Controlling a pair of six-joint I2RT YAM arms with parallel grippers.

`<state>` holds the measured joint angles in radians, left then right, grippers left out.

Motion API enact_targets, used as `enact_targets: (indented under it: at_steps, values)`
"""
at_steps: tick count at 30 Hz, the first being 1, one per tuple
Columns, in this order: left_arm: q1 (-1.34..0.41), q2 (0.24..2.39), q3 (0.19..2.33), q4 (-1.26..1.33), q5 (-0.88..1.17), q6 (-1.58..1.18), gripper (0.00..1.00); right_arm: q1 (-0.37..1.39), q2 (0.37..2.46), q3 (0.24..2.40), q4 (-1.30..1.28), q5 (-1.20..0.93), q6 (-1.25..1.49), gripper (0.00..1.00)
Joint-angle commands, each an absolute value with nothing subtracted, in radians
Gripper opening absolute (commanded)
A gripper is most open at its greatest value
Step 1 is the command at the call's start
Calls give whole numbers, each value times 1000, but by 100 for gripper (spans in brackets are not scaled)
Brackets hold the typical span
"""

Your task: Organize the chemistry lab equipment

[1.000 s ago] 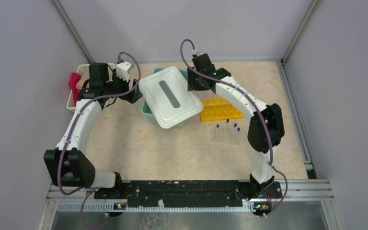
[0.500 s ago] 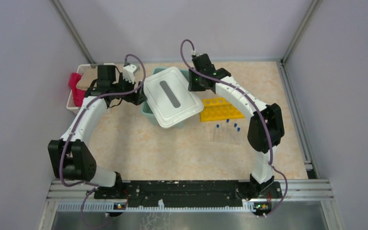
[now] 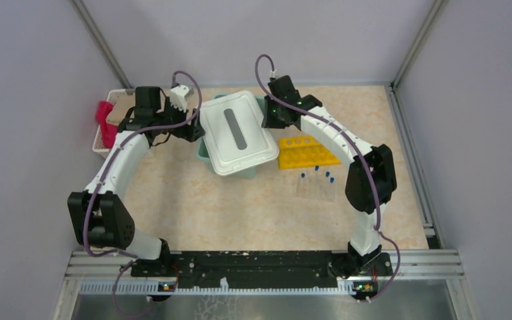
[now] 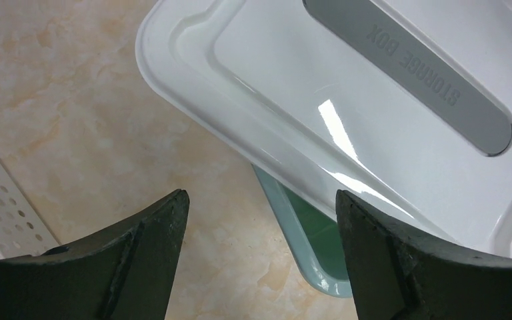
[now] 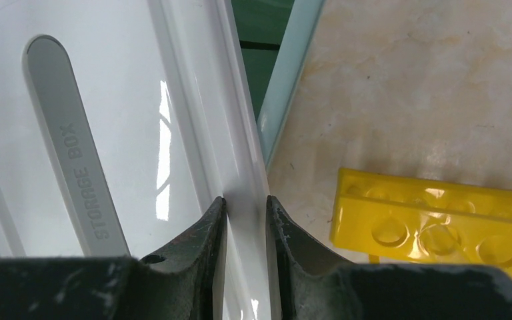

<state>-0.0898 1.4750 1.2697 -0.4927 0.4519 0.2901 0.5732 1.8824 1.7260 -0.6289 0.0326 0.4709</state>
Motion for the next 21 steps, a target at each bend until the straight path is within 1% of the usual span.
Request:
enact_targets:
  at_steps: [1, 2, 8, 13, 21]
  values:
    - [-95, 1485, 1322, -467, 455, 259, 88, 576, 1821, 1715, -678, 41, 600, 1]
    - [-95, 1485, 1324, -468, 454, 256, 88, 576, 1817, 1713, -684, 38, 613, 0]
    - [-95, 1483, 1312, -459, 461, 254, 91, 584, 1793, 1707, -709, 28, 635, 0]
    - [-97, 1488, 1303, -445, 467, 256, 92, 596, 1782, 1692, -746, 33, 699, 0]
    - [-110, 1500, 1271, -434, 473, 302, 87, 600, 1746, 1658, -731, 11, 820, 0]
